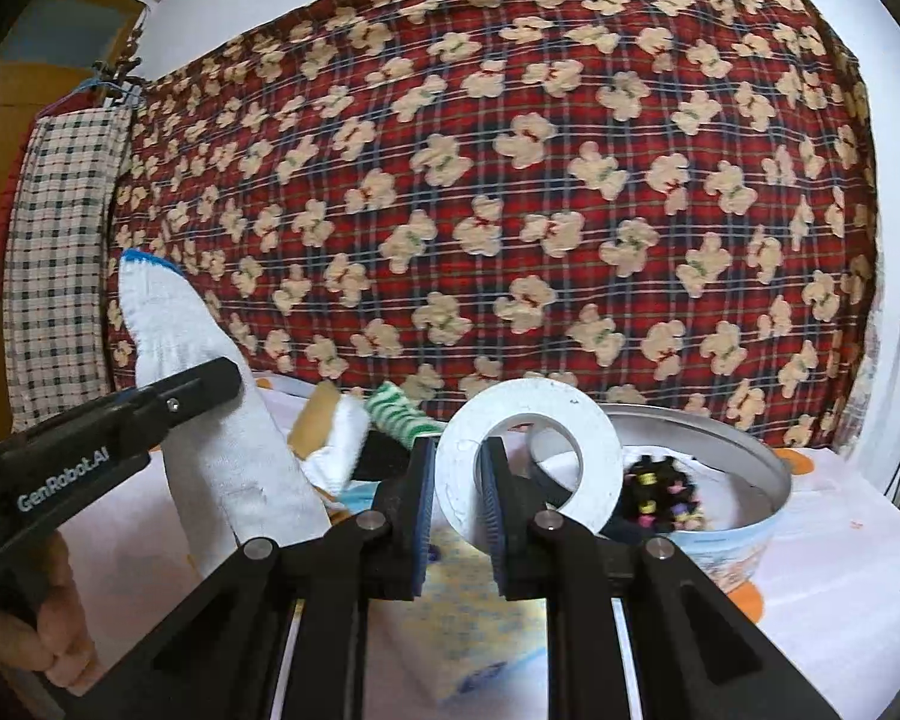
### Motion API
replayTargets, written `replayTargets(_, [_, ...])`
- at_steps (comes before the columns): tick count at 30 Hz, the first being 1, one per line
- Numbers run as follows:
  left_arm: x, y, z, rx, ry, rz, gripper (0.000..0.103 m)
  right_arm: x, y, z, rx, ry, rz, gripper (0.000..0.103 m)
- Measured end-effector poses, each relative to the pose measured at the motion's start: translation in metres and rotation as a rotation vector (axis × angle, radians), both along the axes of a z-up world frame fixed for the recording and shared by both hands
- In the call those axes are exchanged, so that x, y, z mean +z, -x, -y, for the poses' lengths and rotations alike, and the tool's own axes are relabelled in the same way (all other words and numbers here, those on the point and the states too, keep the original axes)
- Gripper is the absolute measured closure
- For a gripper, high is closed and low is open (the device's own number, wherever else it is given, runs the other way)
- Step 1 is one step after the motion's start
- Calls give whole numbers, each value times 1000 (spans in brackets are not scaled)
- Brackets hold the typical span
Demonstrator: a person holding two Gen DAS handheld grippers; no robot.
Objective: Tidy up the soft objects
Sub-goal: 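Carry the glove in the left tool and tape roll in the right tool toward the tin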
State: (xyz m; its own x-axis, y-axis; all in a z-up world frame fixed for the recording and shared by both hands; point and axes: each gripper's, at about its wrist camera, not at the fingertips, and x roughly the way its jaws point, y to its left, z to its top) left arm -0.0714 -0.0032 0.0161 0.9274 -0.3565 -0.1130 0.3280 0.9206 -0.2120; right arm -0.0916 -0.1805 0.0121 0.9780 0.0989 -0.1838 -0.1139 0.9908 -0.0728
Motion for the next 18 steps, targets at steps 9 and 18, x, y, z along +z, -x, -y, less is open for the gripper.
replayTargets(9, [13,6,37,-71,-17,34,92,6,4,36,-57,-25,36,85])
replayTargets(18, [30,-3,80,-154,-26,69,92,14,-8,85,-152,-43,45,85])
